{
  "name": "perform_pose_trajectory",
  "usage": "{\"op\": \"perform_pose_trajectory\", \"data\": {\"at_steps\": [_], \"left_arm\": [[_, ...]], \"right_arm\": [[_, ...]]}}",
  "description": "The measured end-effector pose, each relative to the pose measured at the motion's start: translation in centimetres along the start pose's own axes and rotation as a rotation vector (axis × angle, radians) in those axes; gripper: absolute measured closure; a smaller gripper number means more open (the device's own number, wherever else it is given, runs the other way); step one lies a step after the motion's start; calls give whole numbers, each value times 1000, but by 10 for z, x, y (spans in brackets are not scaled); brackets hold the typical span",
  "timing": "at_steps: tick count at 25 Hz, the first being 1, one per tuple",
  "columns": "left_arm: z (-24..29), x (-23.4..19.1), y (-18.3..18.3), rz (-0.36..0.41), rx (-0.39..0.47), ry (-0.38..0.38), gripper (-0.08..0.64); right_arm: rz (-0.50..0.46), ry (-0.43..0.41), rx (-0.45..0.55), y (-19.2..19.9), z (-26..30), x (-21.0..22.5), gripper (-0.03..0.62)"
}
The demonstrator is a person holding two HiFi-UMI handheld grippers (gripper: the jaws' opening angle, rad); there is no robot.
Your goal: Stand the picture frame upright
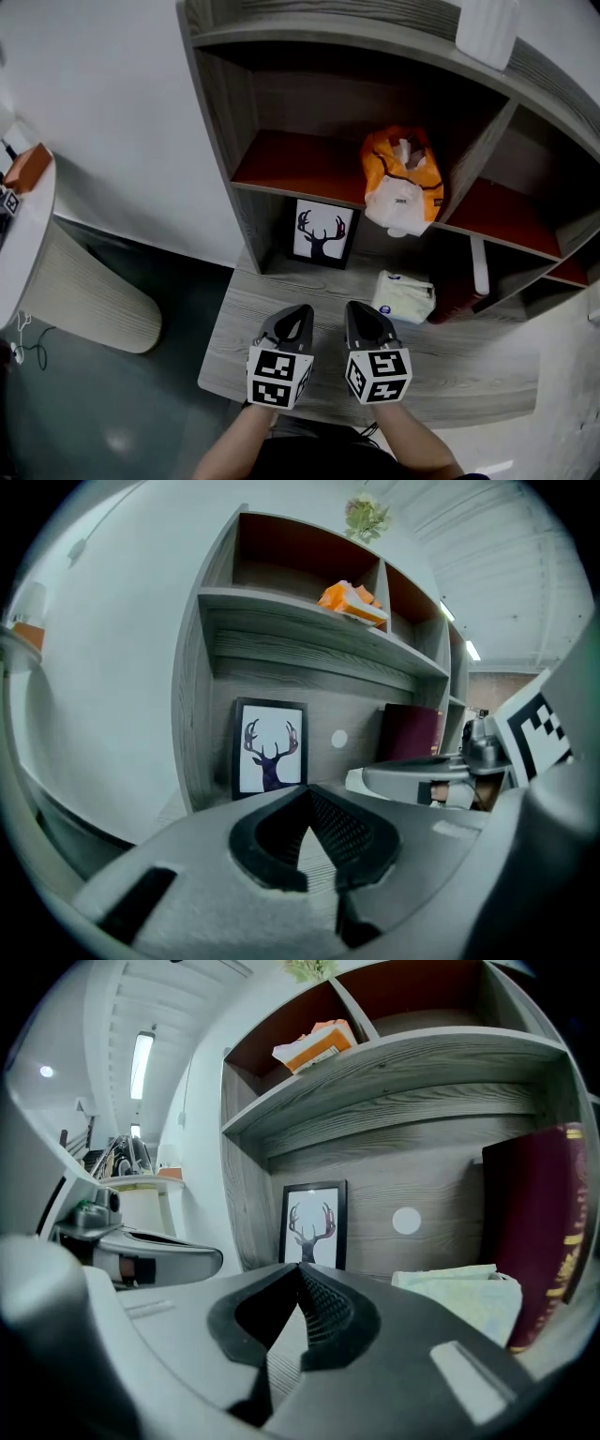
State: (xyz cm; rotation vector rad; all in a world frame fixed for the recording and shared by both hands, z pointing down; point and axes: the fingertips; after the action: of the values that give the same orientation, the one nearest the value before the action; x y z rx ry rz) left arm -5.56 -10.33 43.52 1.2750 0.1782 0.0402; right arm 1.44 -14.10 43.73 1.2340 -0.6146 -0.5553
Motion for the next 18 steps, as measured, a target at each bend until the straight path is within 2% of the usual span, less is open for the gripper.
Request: {"op": "perform_pose_trajectory", "data": {"at_steps": [4,18], "left_arm": [[-8,5,3,-45,-8,12,561],[-32,8,20,-18,-47,-38,561]], "right_arm": [[-11,-16,-24,7,-11,-5,592],[-10,-39,-69,23,-33,-11,592]]}}
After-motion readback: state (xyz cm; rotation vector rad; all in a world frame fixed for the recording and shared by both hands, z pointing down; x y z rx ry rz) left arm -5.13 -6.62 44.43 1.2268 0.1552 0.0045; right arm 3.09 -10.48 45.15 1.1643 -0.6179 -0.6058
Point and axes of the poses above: the fingertips, and each gripper's own axes: z forward along the fingers, x to its right, y out of its underside, and after that the axes turned 5 degrees about x, right-handed
